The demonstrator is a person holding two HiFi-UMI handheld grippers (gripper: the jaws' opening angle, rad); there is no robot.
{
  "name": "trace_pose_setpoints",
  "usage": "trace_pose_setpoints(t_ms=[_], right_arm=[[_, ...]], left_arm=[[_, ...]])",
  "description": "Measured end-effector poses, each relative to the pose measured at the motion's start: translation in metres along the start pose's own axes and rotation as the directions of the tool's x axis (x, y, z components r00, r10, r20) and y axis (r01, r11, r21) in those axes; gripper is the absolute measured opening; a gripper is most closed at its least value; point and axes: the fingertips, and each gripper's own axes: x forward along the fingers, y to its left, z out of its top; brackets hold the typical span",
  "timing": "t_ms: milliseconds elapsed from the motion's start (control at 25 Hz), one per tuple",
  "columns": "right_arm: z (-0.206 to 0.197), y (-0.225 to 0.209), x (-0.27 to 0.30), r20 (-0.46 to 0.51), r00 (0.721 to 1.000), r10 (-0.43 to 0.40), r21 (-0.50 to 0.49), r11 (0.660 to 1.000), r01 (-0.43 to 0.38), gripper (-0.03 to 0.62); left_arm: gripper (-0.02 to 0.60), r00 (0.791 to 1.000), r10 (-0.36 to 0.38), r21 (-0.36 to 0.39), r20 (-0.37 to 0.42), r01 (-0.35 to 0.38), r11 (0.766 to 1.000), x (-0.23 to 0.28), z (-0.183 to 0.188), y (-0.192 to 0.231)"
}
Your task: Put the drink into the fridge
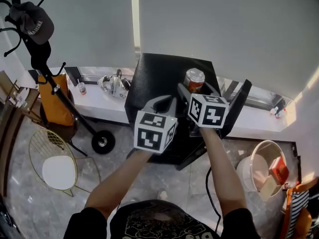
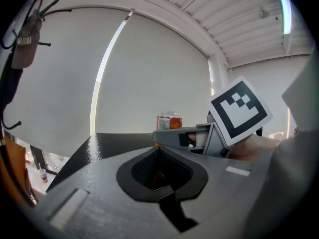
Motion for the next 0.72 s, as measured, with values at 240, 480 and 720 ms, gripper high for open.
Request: trace_pose_setpoints(t_ms=[240, 480, 720], right_arm=[[-0.001, -0.007, 0.012, -0.014, 1.000, 0.000, -0.030, 1.000, -0.001, 0.370], [-0.002, -0.003, 0.016, -0.027, 0.998, 0.063, -0.065, 0.996, -0.064, 0.333], [-0.001, 0.000, 0.013, -0.014, 0.993, 0.114, -0.085, 0.990, -0.115, 0.330]], left_arm=[[0.005, 0.999, 0.051, 0.001, -0.013, -0.051, 0.999, 0.004, -0.004, 0.001], [0.005, 0.994, 0.109, -0.006, -0.016, -0.109, 0.994, 0.004, -0.009, 0.001], [0.005, 0.987, 0.158, -0.018, -0.022, -0.158, 0.987, -0.001, -0.014, 0.000]])
